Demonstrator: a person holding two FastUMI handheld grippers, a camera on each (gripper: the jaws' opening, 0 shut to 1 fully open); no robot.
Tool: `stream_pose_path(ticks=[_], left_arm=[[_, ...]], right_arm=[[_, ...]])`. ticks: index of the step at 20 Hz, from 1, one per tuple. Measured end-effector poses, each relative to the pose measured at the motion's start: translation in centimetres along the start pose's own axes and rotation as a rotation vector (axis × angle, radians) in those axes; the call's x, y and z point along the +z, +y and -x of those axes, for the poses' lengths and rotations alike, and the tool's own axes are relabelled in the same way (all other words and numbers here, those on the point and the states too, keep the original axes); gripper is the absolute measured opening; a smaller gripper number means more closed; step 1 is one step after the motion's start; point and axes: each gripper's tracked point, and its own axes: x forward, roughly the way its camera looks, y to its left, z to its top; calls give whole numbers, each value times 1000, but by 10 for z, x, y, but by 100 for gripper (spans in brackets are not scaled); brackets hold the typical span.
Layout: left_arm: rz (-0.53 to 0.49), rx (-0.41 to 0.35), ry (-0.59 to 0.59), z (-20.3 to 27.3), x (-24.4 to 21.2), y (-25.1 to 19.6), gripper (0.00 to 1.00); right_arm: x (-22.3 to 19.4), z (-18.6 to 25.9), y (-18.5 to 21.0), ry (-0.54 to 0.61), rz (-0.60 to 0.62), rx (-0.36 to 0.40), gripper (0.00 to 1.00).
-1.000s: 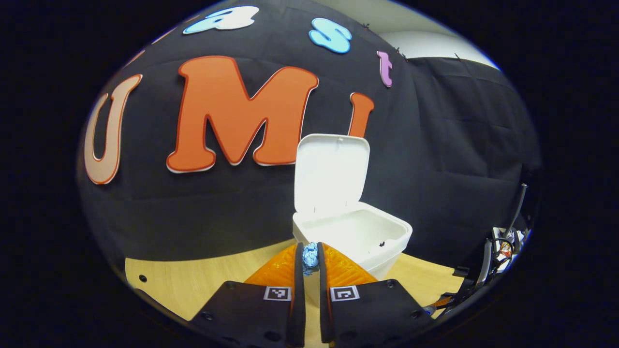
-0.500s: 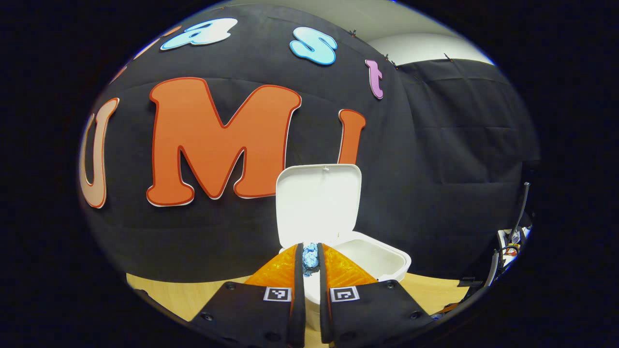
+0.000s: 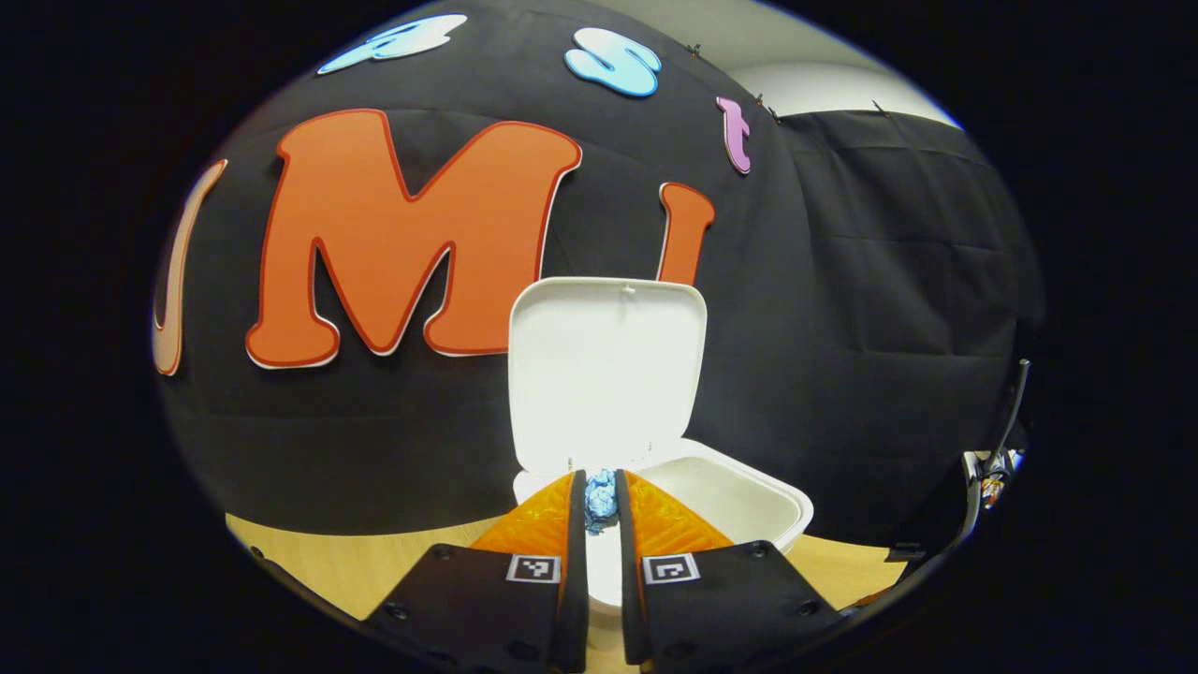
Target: Press the lid of the desktop garbage bin to open it, pick up the crumpled paper on the desktop and throw it into the bin, then pick up the pop can on the desktop and drop it into the bin, and finally close the garbage bin lid.
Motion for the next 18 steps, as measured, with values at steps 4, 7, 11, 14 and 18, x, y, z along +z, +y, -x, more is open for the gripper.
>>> stream_pose_path(ticks=[4,7,11,14,18], left_arm=[[-14,-4,14,-6,-6,-2,20],[-8,-16,31,-8,-10,-6,30],[1,-33,67,-9,-19,-8,31],[11,-46,92,-6,-26,-11,55],[2,-42,97,2,-25,-9,94]], right_arm=[[8,-5,-5,-11,-12,-5,77],[18,-5,-8,-27,-16,-9,77],[31,0,-11,-54,-20,-25,77],[47,7,-14,-87,-12,-37,77],[74,27,-19,-147,0,-58,77]])
